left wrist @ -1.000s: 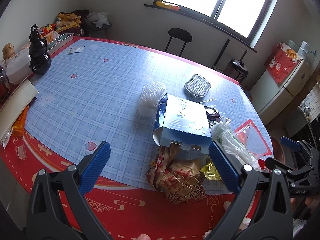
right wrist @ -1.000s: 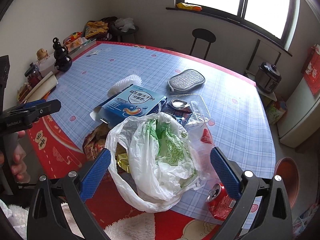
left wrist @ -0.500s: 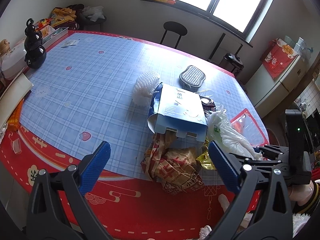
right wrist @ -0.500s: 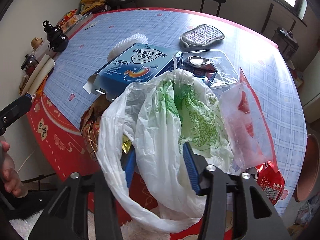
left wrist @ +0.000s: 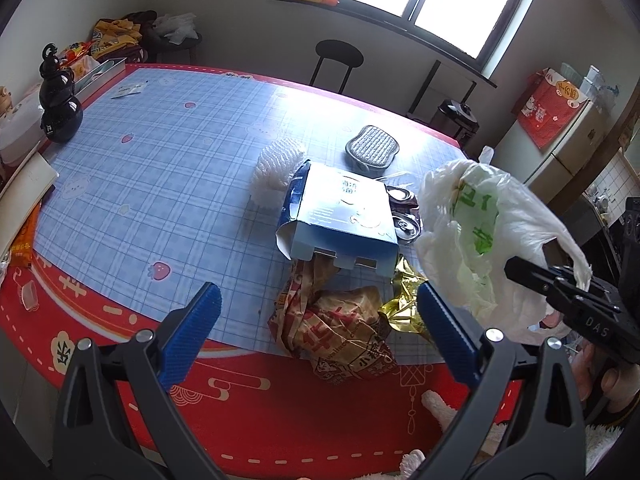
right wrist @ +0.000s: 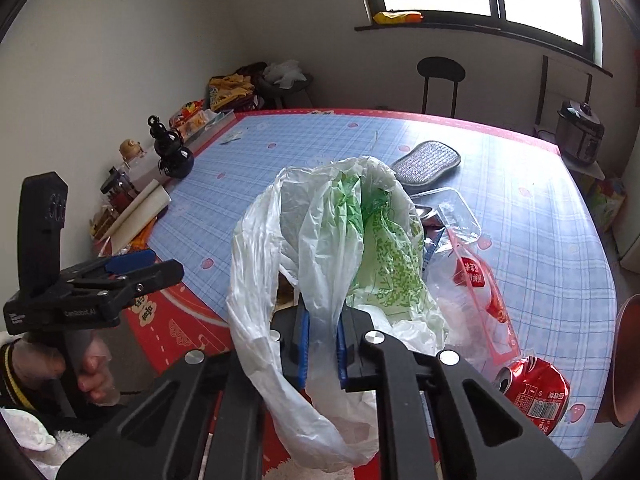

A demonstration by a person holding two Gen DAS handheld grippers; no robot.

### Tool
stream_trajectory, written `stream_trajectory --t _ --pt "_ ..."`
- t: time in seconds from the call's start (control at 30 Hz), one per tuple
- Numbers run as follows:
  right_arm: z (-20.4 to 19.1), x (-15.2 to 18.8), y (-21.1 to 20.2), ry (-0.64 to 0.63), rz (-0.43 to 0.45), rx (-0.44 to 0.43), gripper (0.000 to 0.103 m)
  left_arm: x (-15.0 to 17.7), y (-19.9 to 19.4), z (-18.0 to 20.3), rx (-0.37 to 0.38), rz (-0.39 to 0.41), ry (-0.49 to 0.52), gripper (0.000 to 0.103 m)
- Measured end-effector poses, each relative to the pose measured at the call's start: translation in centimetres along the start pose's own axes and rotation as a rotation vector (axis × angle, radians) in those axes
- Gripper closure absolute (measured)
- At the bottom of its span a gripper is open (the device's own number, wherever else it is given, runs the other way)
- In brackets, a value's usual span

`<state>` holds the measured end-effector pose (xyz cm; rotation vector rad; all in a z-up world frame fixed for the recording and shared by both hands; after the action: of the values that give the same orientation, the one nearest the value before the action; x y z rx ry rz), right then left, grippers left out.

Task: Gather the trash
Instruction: 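Lift the white bag with the right tool while the left tool grasps the brown paper bag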

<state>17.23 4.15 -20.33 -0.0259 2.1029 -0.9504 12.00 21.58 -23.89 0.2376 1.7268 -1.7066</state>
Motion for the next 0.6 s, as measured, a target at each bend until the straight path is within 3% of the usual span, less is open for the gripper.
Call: stream_trajectory --t 0.3,0.5,0.6 --pt "-0.9 -2.1 -6.2 -0.095 0.218 0.122 0.091 2.0 2.1 0.4 0.033 -0.103 -0.010 0.015" --pt "-0.4 -1.8 -9.7 -0.138 0.316 0.254 0.091 4.0 4.5 2.0 0.086 -0.206 0.000 0.015" --pt "-0.1 -1.4 -10.8 -0.144 0.334 0.291 0.091 4.8 5.9 2.2 0.103 -0.258 -0.036 0.020"
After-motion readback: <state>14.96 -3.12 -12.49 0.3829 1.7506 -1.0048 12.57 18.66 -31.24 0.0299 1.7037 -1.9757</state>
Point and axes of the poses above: each gripper's, at about its wrist camera, not at the fingertips, and y roughly the way its jaws point, z to its right, x to its underside, the point moved 7 cm from there along y, roughly the way its jaws point, and after that the axes turned 11 degrees about -x, right-handed, at the moved point
